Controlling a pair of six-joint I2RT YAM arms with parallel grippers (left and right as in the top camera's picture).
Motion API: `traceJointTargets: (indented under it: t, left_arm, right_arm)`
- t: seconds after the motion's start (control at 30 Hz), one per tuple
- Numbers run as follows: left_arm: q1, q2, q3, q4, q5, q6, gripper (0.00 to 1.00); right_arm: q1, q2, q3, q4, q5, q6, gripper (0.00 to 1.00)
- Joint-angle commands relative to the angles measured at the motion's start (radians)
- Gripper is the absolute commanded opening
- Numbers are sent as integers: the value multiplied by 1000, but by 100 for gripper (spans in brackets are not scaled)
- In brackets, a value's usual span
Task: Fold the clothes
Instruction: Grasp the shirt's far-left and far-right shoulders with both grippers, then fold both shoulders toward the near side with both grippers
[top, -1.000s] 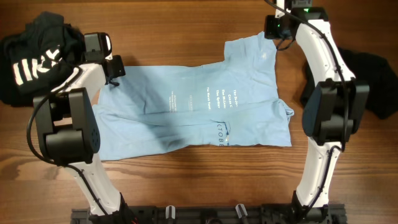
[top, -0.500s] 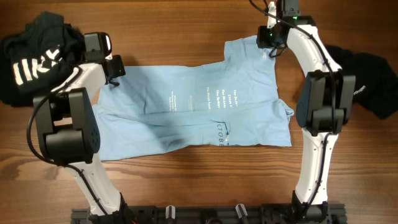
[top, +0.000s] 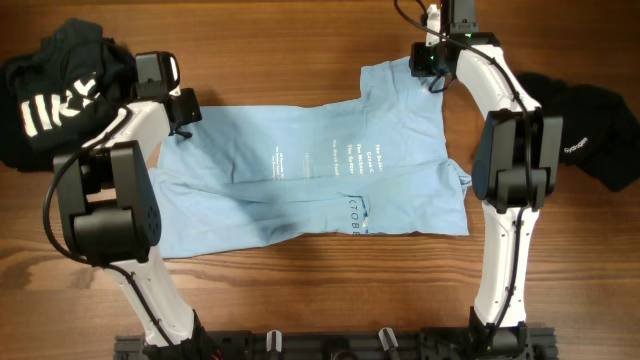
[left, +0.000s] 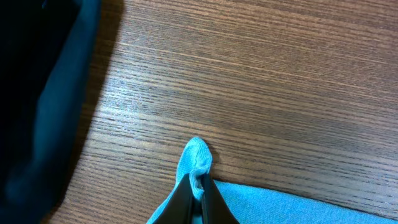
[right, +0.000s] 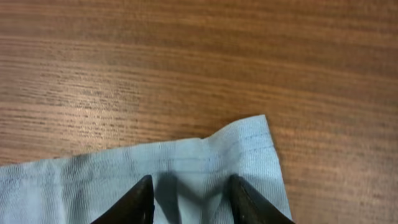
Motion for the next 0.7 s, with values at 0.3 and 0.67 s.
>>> traceJointTargets:
  t: [0.3,0.67]
  left_arm:
    - [5,39,-1,-11,-3,-10,4]
    - [8,-78,0,-51,-13,-34,4]
  right_arm:
    - [-7,58,10,-24,-17,29,4]
    - [-8,-97,18,-151,-101,51,4]
